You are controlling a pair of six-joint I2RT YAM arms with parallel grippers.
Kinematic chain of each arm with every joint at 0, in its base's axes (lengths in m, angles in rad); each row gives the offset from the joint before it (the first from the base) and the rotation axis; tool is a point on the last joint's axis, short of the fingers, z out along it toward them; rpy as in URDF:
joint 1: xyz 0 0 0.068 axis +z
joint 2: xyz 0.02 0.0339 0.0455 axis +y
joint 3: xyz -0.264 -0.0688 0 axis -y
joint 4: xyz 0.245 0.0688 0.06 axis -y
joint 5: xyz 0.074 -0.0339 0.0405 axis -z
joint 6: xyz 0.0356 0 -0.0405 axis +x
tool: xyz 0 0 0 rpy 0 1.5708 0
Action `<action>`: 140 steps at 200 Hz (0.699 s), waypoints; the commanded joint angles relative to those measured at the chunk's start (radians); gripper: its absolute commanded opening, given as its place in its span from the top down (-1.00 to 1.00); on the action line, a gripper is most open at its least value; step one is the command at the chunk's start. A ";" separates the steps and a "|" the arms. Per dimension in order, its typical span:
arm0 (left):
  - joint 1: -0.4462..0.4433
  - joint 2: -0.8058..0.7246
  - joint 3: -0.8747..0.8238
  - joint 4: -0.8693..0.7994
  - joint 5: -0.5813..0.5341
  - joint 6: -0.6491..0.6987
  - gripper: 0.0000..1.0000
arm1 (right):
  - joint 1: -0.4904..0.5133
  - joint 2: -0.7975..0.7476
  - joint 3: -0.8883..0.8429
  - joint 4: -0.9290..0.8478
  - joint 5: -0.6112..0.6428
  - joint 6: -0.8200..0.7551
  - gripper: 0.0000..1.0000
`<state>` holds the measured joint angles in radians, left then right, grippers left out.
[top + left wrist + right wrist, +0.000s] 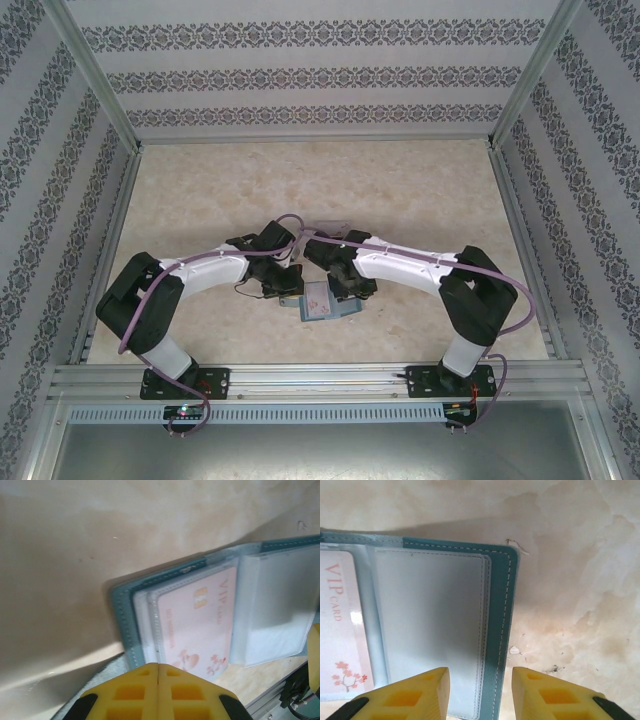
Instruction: Take the credit cards out of the card holder
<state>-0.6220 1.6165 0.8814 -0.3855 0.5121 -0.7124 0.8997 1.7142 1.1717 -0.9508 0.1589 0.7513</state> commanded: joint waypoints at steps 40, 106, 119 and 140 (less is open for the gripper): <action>-0.060 0.034 0.050 0.020 0.004 -0.052 1.00 | 0.003 -0.065 0.011 0.011 -0.030 -0.017 0.33; -0.079 0.054 0.054 0.045 0.023 -0.071 1.00 | -0.056 -0.137 -0.121 0.281 -0.255 0.023 0.56; -0.082 0.060 0.053 0.048 0.025 -0.072 1.00 | -0.074 -0.143 -0.154 0.345 -0.310 0.040 0.61; -0.087 0.073 0.051 0.054 0.027 -0.073 1.00 | -0.097 -0.144 -0.193 0.428 -0.376 0.063 0.63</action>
<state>-0.6899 1.6680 0.9138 -0.3573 0.5243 -0.7689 0.8249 1.5936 1.0237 -0.6567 -0.1001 0.7746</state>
